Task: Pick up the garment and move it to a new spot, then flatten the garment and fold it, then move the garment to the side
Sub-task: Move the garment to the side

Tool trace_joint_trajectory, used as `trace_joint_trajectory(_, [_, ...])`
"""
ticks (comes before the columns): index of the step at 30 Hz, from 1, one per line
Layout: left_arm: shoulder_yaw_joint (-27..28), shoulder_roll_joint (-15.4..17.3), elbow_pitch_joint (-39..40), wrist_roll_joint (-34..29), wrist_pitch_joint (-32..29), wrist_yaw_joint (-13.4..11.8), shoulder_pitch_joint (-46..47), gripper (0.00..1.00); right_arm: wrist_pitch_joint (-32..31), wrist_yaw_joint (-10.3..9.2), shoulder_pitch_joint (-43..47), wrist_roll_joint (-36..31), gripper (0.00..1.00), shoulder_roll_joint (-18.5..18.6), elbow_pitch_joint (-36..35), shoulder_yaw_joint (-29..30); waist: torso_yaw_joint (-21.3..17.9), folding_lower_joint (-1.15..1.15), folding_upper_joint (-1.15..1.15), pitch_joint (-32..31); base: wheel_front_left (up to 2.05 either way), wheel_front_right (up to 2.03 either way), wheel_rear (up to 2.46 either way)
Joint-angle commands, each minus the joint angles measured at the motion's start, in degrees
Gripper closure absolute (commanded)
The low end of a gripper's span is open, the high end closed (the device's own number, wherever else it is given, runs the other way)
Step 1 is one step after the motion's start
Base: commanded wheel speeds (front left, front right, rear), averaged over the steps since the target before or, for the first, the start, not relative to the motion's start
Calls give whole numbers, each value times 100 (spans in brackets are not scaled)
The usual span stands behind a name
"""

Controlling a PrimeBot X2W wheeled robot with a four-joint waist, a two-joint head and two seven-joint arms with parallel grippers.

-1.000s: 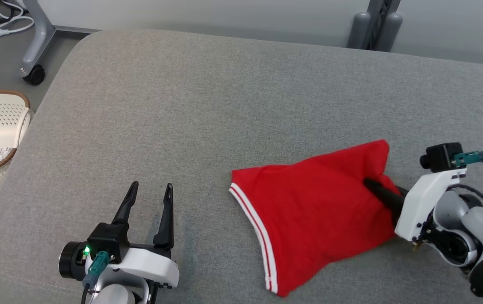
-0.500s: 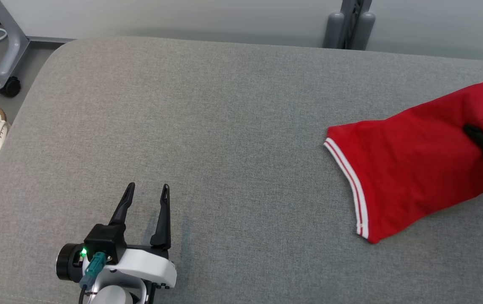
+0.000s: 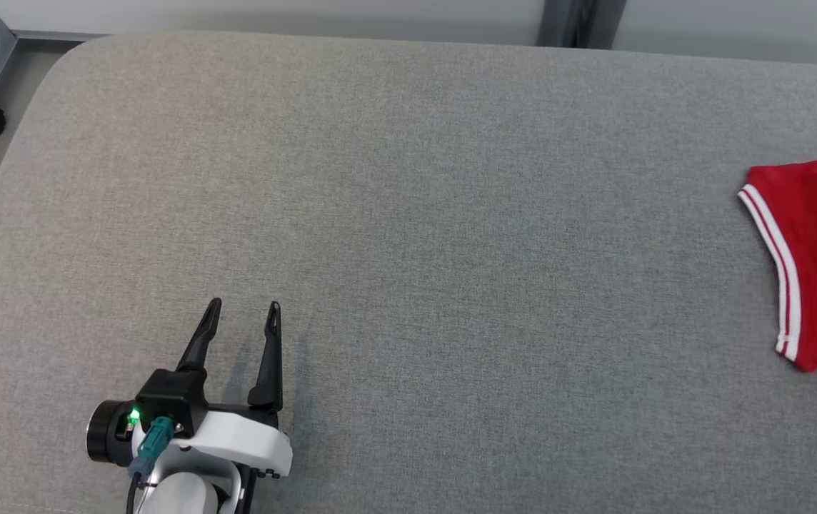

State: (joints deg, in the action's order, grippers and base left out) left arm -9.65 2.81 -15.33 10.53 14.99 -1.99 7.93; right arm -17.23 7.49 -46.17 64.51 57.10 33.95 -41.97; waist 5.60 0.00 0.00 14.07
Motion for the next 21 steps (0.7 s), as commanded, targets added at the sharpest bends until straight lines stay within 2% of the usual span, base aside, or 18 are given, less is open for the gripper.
trace_joint_trajectory(1, [40,22,-3,-68,21,45,125,0,-25,0,-102,-125,100,94,144,48,-44,0,0,93,0,0,0])
trace_joint_trajectory(5, [70,22,-2,-120,21,97,213,0,37,0,-288,-683,100,290,544,32,-83,0,0,233,0,0,0])
trace_joint_trajectory(12, [151,24,9,-249,21,185,359,0,197,0,-723,-1695,100,170,1253,97,-133,0,0,607,0,0,0])
trace_joint_trajectory(21, [292,23,27,-344,21,257,472,0,167,0,-1097,-2939,100,-27,1827,-31,-173,0,0,1001,0,0,0])
